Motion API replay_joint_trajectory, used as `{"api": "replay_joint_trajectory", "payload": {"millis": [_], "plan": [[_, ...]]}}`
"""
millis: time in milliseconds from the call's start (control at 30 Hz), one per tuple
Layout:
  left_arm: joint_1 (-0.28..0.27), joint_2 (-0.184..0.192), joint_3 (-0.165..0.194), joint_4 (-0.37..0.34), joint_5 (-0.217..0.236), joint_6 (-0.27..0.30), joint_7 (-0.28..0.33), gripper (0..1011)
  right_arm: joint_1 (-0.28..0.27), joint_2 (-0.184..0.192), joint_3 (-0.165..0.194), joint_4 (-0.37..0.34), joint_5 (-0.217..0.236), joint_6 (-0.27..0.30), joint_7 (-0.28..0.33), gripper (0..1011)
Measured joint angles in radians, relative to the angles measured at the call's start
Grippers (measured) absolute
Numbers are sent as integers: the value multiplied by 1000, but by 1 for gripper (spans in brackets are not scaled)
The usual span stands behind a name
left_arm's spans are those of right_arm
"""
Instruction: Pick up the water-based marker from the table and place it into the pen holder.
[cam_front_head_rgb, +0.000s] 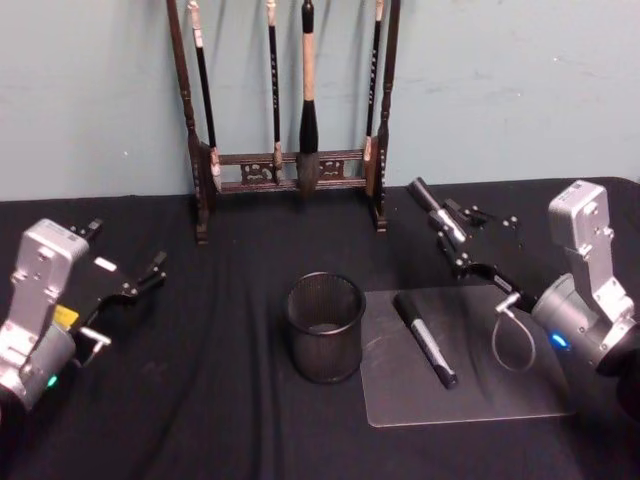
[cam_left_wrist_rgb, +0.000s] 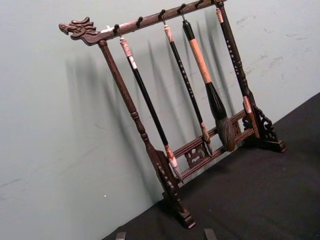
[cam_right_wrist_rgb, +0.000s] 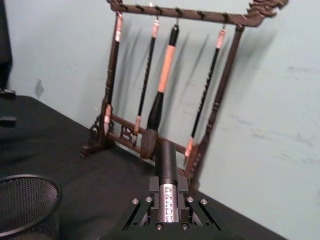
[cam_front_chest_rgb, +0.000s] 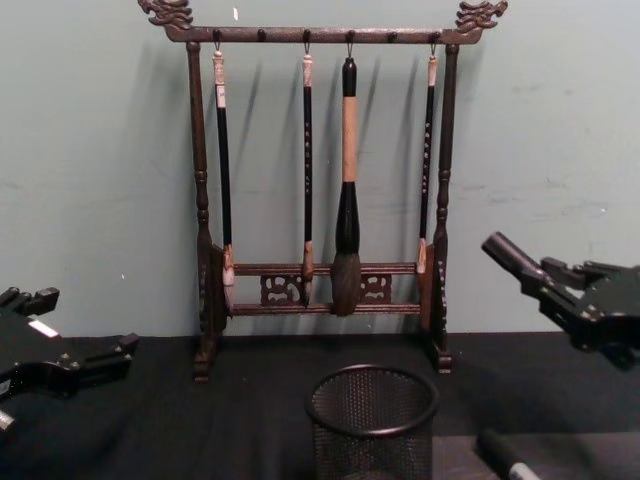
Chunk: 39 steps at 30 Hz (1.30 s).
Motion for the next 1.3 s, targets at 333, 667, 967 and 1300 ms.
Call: {"api": "replay_joint_trajectory", "payload": {"millis": [333, 667, 967, 1300], "plan": [[0, 0, 0, 0, 0, 0, 0, 1009, 31, -11, -40, 15, 4, -25, 31, 214], [0, 0, 0, 0, 0, 0, 0, 1009, 73, -39, -75, 41, 21, -36, 54, 213], [0, 0, 0, 0, 0, 0, 0, 1009, 110, -71, -110, 71, 24, -54, 67, 213], [0, 0, 0, 0, 0, 0, 0, 1009, 142, -107, -151, 101, 28, -70, 83, 213]]}}
